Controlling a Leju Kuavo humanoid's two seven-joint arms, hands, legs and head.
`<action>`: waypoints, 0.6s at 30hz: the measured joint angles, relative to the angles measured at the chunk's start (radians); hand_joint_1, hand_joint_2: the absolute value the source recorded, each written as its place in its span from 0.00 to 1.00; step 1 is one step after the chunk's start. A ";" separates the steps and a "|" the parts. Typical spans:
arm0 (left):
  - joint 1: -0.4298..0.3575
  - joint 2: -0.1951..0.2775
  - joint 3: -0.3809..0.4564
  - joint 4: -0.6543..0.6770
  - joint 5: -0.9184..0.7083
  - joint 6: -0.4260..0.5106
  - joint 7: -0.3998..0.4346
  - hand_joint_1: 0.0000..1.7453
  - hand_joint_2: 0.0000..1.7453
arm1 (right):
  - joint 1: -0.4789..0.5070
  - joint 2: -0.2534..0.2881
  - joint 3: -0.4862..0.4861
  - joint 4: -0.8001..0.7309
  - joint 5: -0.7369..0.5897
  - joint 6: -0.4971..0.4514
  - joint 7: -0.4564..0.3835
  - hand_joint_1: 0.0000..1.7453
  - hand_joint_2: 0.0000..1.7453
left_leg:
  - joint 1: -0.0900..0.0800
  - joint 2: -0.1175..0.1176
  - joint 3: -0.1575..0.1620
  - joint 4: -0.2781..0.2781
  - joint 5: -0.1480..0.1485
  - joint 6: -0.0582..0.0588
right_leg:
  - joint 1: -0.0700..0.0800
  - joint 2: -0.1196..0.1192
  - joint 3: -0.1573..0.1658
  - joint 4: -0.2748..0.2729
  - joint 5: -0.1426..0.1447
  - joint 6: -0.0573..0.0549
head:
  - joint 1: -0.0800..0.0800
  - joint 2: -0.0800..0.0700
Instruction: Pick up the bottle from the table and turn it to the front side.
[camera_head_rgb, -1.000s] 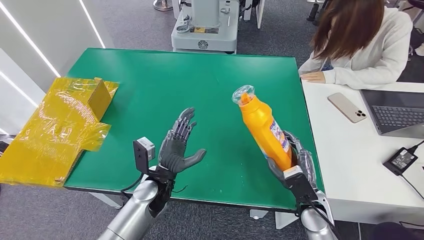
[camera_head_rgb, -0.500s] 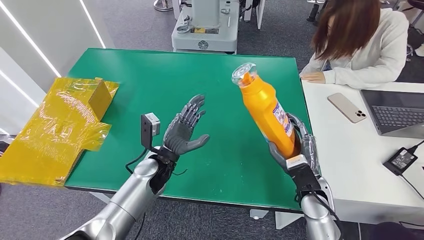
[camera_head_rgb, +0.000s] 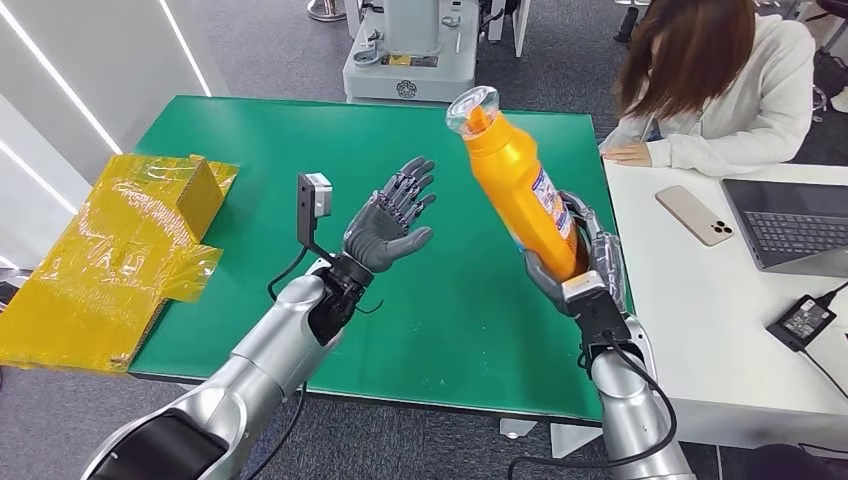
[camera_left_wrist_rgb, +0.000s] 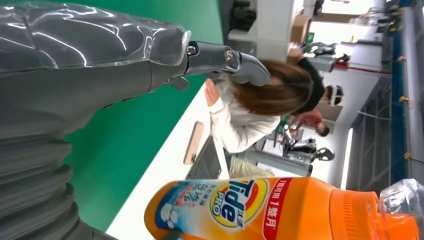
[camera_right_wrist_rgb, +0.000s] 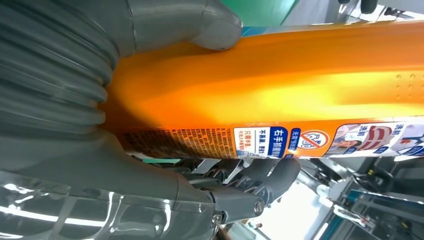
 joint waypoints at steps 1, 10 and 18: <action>-0.005 -0.003 0.000 0.009 0.020 -0.005 0.010 0.00 1.00 | -0.003 0.000 0.003 0.009 -0.001 -0.002 0.001 1.00 1.00 | 0.000 0.000 0.000 0.000 0.000 0.000 | 0.000 0.000 0.000 0.000 0.000 0.000 | 0.000 0.000; -0.056 -0.039 0.001 0.060 0.044 0.060 0.043 0.00 1.00 | -0.009 0.017 0.025 0.086 0.009 -0.038 0.014 1.00 1.00 | 0.000 0.000 0.000 0.000 0.000 0.000 | 0.000 0.000 0.000 0.000 0.000 0.000 | 0.000 0.000; -0.087 -0.059 0.001 0.097 0.028 0.156 0.033 0.00 1.00 | -0.016 0.025 0.030 0.132 0.040 -0.059 0.037 1.00 1.00 | 0.000 0.000 -0.001 0.000 0.000 0.000 | 0.000 0.000 0.000 0.000 0.000 0.000 | 0.000 0.000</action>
